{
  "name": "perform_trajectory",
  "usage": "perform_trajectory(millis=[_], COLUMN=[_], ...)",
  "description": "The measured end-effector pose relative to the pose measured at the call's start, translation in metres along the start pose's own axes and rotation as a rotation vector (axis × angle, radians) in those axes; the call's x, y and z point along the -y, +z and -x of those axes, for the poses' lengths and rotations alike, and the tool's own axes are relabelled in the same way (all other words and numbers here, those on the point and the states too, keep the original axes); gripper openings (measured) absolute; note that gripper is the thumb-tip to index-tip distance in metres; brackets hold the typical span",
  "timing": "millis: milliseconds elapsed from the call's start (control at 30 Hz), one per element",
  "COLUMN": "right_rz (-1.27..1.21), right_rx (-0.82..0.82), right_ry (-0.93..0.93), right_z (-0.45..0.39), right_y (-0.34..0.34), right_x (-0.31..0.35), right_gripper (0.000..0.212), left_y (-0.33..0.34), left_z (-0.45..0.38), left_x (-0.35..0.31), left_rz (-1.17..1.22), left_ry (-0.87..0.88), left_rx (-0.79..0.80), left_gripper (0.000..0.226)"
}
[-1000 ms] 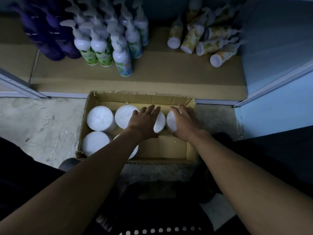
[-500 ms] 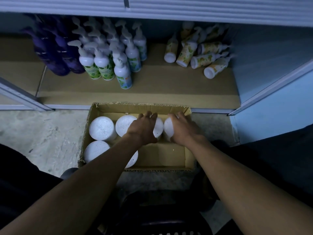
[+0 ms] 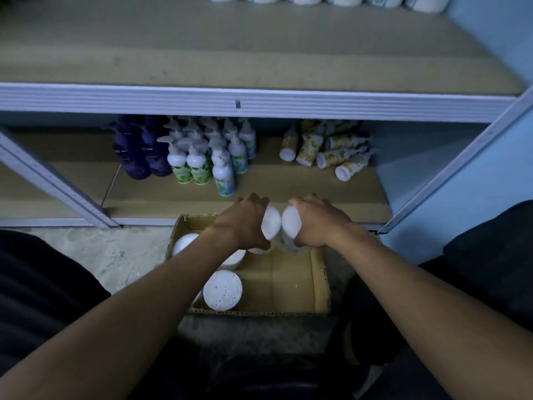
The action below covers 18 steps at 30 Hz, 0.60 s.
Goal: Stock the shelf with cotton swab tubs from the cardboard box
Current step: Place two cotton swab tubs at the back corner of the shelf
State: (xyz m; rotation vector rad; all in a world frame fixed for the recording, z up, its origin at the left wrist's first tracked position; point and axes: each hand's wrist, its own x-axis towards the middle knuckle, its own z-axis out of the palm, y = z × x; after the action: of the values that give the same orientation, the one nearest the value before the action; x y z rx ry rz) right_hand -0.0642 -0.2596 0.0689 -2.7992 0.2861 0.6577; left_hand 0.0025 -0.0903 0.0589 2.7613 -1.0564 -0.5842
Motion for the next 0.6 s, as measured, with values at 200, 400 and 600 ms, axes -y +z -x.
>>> perform_trajectory(millis=[200, 400, 600], right_rz=[0.051, 0.099, 0.224], right_rx=[-0.057, -0.096, -0.216], right_ry=[-0.069, -0.137, -0.166], right_z=[0.036, 0.074, 0.117], right_y=[-0.060, -0.130, -0.206], right_x=[0.017, 0.036, 0.060], right_gripper=[0.098, 0.094, 0.073], left_y=[-0.060, -0.131, -0.213], left_z=[0.024, 0.053, 0.079], left_x=[-0.008, -0.019, -0.035], left_rz=[-0.036, -0.084, -0.162], left_ry=[0.015, 0.028, -0.002], left_rx=[-0.084, -0.129, -0.199], left_gripper=[0.082, 0.072, 0.070])
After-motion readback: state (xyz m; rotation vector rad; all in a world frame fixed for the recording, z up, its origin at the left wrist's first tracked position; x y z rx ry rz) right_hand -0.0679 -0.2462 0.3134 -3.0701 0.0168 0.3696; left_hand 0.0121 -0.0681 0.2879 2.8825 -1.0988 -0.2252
